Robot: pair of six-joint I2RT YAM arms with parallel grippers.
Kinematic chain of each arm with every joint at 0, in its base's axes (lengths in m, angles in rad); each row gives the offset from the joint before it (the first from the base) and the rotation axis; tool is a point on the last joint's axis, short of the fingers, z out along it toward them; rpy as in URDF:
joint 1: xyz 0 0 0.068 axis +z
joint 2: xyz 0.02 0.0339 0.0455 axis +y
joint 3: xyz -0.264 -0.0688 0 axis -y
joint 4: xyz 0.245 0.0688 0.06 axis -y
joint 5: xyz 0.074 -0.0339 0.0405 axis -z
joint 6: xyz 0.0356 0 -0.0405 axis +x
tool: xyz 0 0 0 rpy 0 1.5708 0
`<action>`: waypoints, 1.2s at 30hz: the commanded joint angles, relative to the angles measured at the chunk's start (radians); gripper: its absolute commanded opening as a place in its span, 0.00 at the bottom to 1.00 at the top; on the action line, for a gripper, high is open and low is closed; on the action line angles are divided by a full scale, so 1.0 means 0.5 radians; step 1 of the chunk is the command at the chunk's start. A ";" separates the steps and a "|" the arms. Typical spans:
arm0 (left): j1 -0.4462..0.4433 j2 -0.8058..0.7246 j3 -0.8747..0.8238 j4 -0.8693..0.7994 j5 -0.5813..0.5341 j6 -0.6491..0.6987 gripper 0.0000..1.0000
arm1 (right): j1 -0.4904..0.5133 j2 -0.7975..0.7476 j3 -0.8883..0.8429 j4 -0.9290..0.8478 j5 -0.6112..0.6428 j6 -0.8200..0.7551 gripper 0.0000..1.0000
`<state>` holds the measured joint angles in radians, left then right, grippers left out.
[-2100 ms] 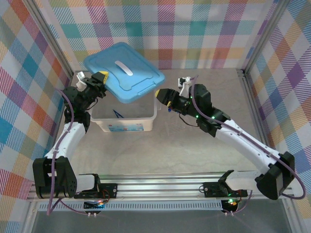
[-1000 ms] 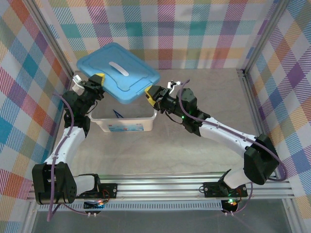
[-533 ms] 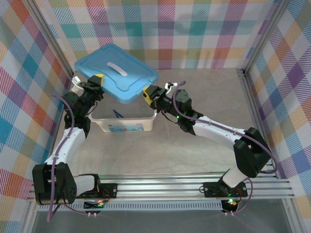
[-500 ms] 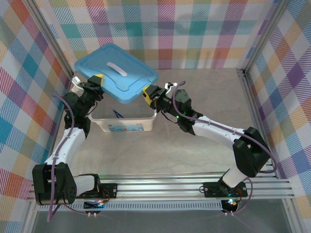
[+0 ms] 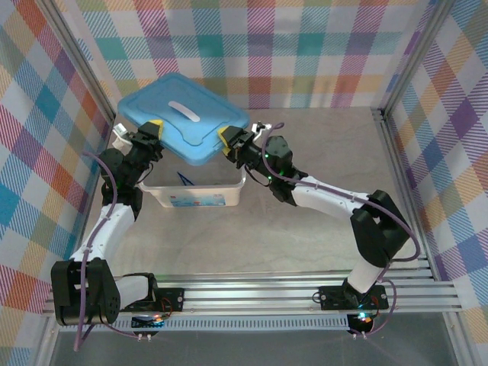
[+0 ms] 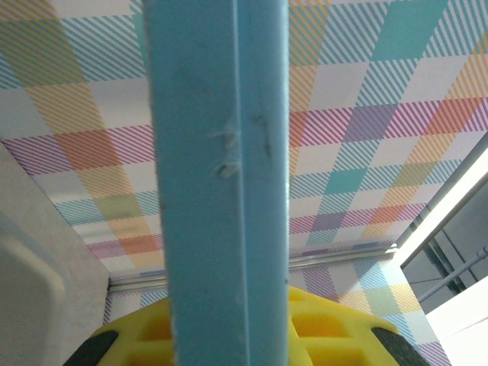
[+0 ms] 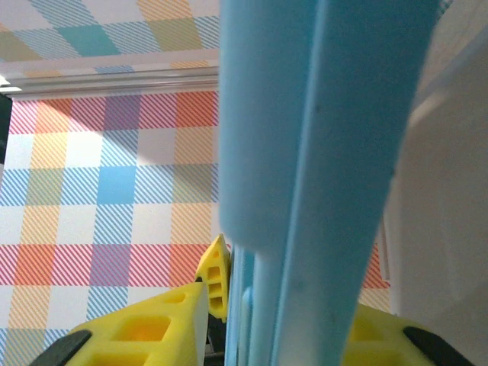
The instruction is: Organize the chemistry lab equipment
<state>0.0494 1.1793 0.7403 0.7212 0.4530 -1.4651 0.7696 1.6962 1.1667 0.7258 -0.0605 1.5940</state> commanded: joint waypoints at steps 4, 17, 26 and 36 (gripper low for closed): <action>0.030 -0.086 -0.024 0.221 0.006 0.025 0.00 | 0.022 0.057 0.102 0.162 0.011 0.065 0.22; 0.031 -0.135 -0.086 0.095 0.035 0.088 0.13 | 0.011 0.025 0.166 0.049 -0.035 -0.086 0.03; 0.030 -0.198 -0.091 -0.143 0.141 0.211 0.44 | -0.052 -0.066 0.210 -0.065 -0.059 -0.274 0.00; 0.032 -0.335 -0.062 -0.690 0.200 0.512 0.55 | -0.161 -0.175 0.230 -0.174 -0.110 -0.387 0.00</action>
<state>0.0578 1.0382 0.7006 0.4564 0.5236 -1.2850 0.7090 1.6699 1.2366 0.6144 -0.1078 1.4521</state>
